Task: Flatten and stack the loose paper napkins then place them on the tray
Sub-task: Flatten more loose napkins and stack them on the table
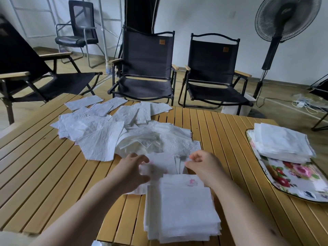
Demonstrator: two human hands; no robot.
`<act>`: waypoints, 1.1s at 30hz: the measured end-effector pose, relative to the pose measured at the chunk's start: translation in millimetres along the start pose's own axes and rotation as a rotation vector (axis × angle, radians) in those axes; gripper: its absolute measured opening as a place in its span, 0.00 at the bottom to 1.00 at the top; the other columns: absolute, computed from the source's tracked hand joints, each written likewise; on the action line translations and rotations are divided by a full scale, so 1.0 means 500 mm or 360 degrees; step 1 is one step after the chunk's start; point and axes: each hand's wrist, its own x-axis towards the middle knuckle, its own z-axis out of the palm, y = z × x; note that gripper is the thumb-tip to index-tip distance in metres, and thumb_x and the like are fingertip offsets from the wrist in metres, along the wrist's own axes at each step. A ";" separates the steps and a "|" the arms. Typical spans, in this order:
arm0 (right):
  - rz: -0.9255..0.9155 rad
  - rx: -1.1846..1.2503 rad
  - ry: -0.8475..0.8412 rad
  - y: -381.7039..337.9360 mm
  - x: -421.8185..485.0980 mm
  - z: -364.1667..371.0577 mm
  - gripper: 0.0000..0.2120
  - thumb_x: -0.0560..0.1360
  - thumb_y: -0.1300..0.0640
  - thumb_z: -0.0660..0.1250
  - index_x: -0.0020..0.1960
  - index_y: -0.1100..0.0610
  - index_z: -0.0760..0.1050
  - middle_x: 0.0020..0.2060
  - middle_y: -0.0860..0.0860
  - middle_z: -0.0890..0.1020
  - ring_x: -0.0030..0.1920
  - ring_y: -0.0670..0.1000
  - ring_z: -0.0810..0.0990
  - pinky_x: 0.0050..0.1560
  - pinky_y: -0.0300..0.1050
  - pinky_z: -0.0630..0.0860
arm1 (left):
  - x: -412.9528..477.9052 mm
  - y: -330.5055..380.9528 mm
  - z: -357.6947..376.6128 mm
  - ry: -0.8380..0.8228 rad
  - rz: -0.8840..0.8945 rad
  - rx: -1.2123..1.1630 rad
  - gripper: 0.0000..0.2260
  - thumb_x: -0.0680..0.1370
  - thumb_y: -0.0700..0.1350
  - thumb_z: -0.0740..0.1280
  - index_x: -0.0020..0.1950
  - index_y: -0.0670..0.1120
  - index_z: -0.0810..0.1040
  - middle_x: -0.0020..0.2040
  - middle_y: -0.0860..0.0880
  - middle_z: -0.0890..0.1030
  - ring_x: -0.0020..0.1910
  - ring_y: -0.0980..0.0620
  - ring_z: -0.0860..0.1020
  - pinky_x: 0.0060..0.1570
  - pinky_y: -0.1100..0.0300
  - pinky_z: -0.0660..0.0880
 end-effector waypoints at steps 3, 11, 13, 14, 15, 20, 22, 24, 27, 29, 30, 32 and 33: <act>0.0081 0.0054 -0.0028 -0.004 0.025 0.030 0.19 0.73 0.48 0.74 0.61 0.52 0.78 0.52 0.47 0.81 0.50 0.49 0.80 0.41 0.41 0.76 | 0.005 0.004 0.009 -0.0046 0.0014 -0.0005 0.23 0.74 0.54 0.74 0.67 0.59 0.73 0.64 0.52 0.70 0.59 0.50 0.74 0.60 0.56 0.74; -0.0018 -0.0014 0.0034 -0.032 0.034 0.079 0.09 0.73 0.50 0.75 0.52 0.46 0.82 0.44 0.45 0.81 0.41 0.52 0.79 0.23 0.34 0.69 | 0.002 0.000 0.013 -0.0120 0.0037 0.0019 0.18 0.77 0.48 0.71 0.65 0.61 0.75 0.68 0.53 0.67 0.64 0.50 0.71 0.65 0.54 0.72; -0.0205 -0.0143 0.0159 -0.036 0.033 0.079 0.05 0.73 0.49 0.74 0.49 0.46 0.84 0.41 0.43 0.81 0.44 0.50 0.79 0.33 0.37 0.72 | 0.000 -0.002 0.012 -0.0100 0.0037 -0.0035 0.17 0.78 0.47 0.70 0.65 0.59 0.75 0.68 0.53 0.68 0.63 0.51 0.72 0.63 0.55 0.74; -0.0275 -0.0137 0.0202 -0.039 0.031 0.076 0.04 0.74 0.49 0.73 0.48 0.46 0.84 0.40 0.42 0.81 0.45 0.49 0.80 0.39 0.39 0.74 | 0.000 -0.001 0.009 -0.0064 0.0031 -0.0073 0.17 0.78 0.47 0.69 0.66 0.58 0.74 0.69 0.52 0.69 0.63 0.51 0.73 0.62 0.56 0.74; -0.0308 -0.0077 0.0225 -0.043 0.027 0.071 0.02 0.74 0.50 0.72 0.46 0.46 0.84 0.39 0.42 0.82 0.45 0.49 0.80 0.40 0.40 0.75 | 0.000 0.000 0.006 -0.0005 0.0022 -0.0113 0.18 0.79 0.47 0.69 0.68 0.57 0.73 0.70 0.51 0.69 0.62 0.51 0.74 0.61 0.57 0.75; -0.0496 0.0410 0.0131 -0.055 0.002 0.038 0.02 0.78 0.55 0.71 0.46 0.51 0.81 0.41 0.46 0.85 0.43 0.44 0.82 0.42 0.41 0.75 | 0.001 0.017 -0.017 0.0277 -0.0087 -0.0674 0.32 0.76 0.53 0.72 0.76 0.53 0.62 0.67 0.49 0.74 0.59 0.51 0.76 0.49 0.59 0.77; -0.0533 0.0532 0.0090 -0.058 -0.008 0.025 0.01 0.79 0.55 0.70 0.49 0.51 0.81 0.42 0.49 0.86 0.44 0.49 0.83 0.45 0.45 0.77 | -0.001 0.030 -0.030 0.0219 -0.0133 -0.1091 0.29 0.75 0.53 0.73 0.73 0.52 0.67 0.62 0.50 0.79 0.56 0.52 0.79 0.44 0.60 0.76; -0.0524 0.0606 0.0061 -0.056 -0.014 0.014 0.02 0.79 0.55 0.70 0.51 0.49 0.80 0.45 0.50 0.86 0.47 0.53 0.84 0.50 0.51 0.80 | -0.003 0.041 -0.038 0.0162 -0.0130 -0.1350 0.17 0.75 0.52 0.73 0.62 0.50 0.77 0.56 0.50 0.84 0.53 0.52 0.82 0.47 0.57 0.77; -0.0450 0.0732 0.0041 -0.049 -0.023 -0.003 0.06 0.78 0.54 0.71 0.54 0.47 0.80 0.49 0.48 0.86 0.50 0.50 0.85 0.55 0.55 0.82 | -0.013 0.056 -0.046 0.0076 -0.0081 -0.1585 0.10 0.76 0.50 0.72 0.55 0.49 0.84 0.50 0.50 0.86 0.55 0.47 0.83 0.58 0.50 0.75; -0.0373 0.0913 -0.0005 -0.042 -0.031 -0.019 0.08 0.77 0.57 0.72 0.55 0.48 0.79 0.49 0.49 0.87 0.50 0.51 0.86 0.51 0.53 0.83 | -0.021 0.068 -0.050 -0.0011 -0.0030 -0.1763 0.10 0.77 0.47 0.71 0.57 0.47 0.84 0.53 0.48 0.86 0.55 0.46 0.83 0.62 0.47 0.76; -0.0327 0.1014 -0.0064 -0.038 -0.035 -0.027 0.10 0.77 0.60 0.72 0.56 0.50 0.78 0.49 0.51 0.87 0.49 0.52 0.86 0.48 0.51 0.83 | -0.026 0.075 -0.052 -0.0032 -0.0006 -0.1816 0.10 0.77 0.46 0.71 0.57 0.45 0.84 0.53 0.47 0.86 0.55 0.46 0.83 0.61 0.47 0.77; -0.0227 0.1210 -0.0207 -0.023 -0.046 -0.040 0.15 0.76 0.64 0.72 0.59 0.52 0.77 0.50 0.55 0.87 0.49 0.55 0.86 0.47 0.51 0.81 | -0.035 0.087 -0.052 0.0003 0.0022 -0.1835 0.08 0.78 0.44 0.70 0.55 0.43 0.85 0.53 0.45 0.86 0.55 0.45 0.83 0.60 0.48 0.78; -0.0172 0.1296 -0.0269 -0.014 -0.050 -0.046 0.17 0.75 0.66 0.72 0.61 0.53 0.76 0.52 0.56 0.86 0.50 0.57 0.86 0.49 0.53 0.80 | -0.039 0.091 -0.051 0.0029 0.0038 -0.1819 0.08 0.79 0.43 0.69 0.55 0.43 0.85 0.52 0.45 0.86 0.54 0.45 0.83 0.60 0.48 0.78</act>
